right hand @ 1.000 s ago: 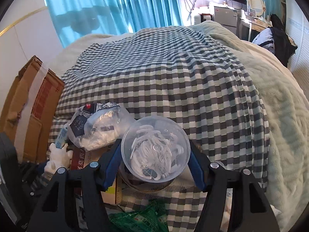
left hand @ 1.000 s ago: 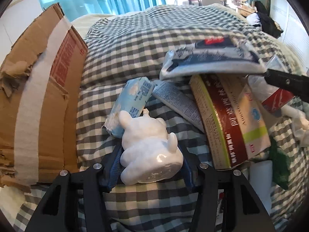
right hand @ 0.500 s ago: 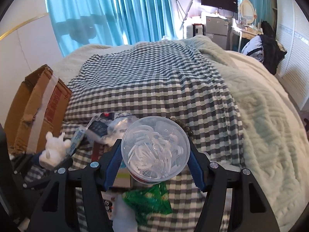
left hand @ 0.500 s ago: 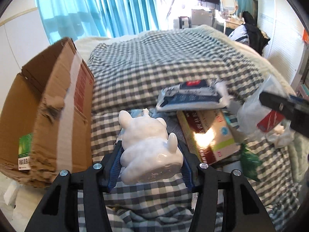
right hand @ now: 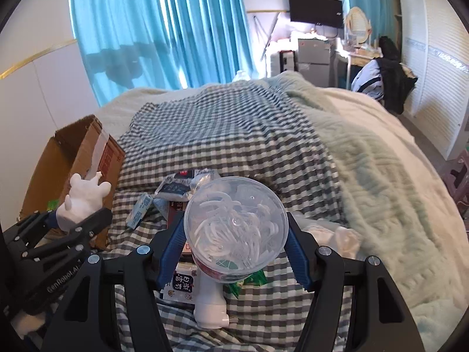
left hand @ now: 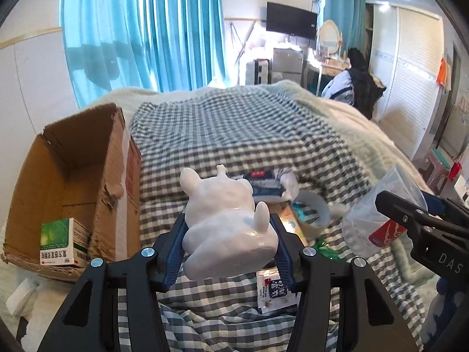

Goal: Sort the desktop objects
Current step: 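Grasp the white figurine with the left gripper while the right gripper grasps the cotton-swab tub, then carry the figurine and swab tub over the cardboard box and release both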

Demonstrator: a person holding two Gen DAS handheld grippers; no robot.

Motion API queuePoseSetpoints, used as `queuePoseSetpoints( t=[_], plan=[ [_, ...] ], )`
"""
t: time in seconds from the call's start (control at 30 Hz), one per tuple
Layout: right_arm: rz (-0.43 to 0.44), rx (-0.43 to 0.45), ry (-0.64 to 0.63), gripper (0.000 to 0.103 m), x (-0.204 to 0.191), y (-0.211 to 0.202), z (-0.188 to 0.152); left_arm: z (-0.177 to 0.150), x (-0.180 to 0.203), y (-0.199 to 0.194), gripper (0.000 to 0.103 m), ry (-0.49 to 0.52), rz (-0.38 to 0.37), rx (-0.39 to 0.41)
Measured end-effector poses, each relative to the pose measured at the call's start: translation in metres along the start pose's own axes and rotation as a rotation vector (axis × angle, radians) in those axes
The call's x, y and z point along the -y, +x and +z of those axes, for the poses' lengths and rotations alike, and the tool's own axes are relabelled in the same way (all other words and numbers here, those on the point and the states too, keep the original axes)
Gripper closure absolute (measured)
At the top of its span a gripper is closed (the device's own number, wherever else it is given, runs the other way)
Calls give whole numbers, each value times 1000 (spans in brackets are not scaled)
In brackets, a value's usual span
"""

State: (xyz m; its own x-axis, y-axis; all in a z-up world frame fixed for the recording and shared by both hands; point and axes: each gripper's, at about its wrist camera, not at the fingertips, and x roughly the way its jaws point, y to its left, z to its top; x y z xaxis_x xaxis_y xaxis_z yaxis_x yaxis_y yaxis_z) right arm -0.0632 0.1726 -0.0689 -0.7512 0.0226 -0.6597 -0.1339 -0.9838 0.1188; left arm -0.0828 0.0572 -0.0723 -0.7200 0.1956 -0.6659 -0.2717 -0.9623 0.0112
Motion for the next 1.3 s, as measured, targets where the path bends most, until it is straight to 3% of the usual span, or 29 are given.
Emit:
queuePoseSetpoints(
  t=[0.5, 0.93, 1.3],
  plan=[
    [-59, 138, -30, 40, -33, -59, 28, 30, -23, -60, 49, 16, -12, 155],
    [20, 263, -59, 40, -90, -88, 67, 54, -74, -89, 48, -6, -21, 228],
    [79, 258, -109, 41, -139, -79, 84, 61, -122, -94, 49, 2, 37, 239]
  ],
)
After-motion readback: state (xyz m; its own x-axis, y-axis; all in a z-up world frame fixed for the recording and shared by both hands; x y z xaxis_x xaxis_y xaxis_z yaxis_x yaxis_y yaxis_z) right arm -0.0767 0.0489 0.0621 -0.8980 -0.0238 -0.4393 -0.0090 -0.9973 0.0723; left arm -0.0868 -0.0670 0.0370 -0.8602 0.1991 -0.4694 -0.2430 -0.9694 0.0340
